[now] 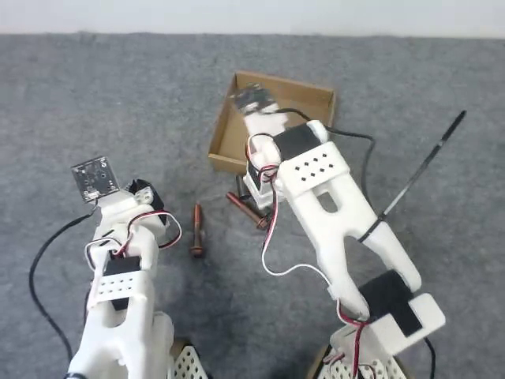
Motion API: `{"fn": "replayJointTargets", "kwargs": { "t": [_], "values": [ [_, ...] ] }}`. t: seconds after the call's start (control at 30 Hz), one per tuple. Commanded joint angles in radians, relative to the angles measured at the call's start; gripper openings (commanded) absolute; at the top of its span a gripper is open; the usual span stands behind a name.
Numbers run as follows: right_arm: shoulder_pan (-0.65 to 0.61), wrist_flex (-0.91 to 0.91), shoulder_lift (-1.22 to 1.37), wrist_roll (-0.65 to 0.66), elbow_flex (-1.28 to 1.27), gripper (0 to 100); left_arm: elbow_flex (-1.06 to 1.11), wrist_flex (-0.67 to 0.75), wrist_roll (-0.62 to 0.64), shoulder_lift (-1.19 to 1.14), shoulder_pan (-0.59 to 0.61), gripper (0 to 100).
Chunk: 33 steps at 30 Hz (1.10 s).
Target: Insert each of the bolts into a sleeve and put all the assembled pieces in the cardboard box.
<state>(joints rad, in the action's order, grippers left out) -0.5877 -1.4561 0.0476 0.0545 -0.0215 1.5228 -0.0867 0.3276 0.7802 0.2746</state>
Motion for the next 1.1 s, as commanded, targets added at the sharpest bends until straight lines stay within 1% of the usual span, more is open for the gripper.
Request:
{"fn": "replayJointTargets", "kwargs": {
  "t": [0.0,0.1,0.2,0.37,0.67,0.87,1.07],
  "values": [
    [-0.018,0.058,0.036,-0.012,0.054,7.9,-0.012,-0.002,-0.009,0.029,-0.003,1],
    [-0.033,0.120,0.107,-0.072,0.055,13.1,-0.012,-0.002,-0.009,0.029,-0.003,1],
    [-0.042,0.191,0.171,-0.100,0.057,13.9,-0.012,-0.002,-0.009,0.029,-0.003,1],
    [-0.045,0.297,0.226,-0.092,0.058,13.9,-0.012,-0.002,-0.009,0.029,-0.006,1],
    [-0.048,0.417,0.248,-0.092,0.054,13.9,-0.012,0.002,-0.009,0.031,-0.006,1],
    [-0.051,0.479,0.348,-0.097,0.058,13.9,-0.012,0.002,-0.009,0.031,-0.006,1],
    [-0.051,0.509,0.377,-0.094,0.060,13.9,-0.012,0.002,-0.009,0.031,-0.006,1]
  ]
}}
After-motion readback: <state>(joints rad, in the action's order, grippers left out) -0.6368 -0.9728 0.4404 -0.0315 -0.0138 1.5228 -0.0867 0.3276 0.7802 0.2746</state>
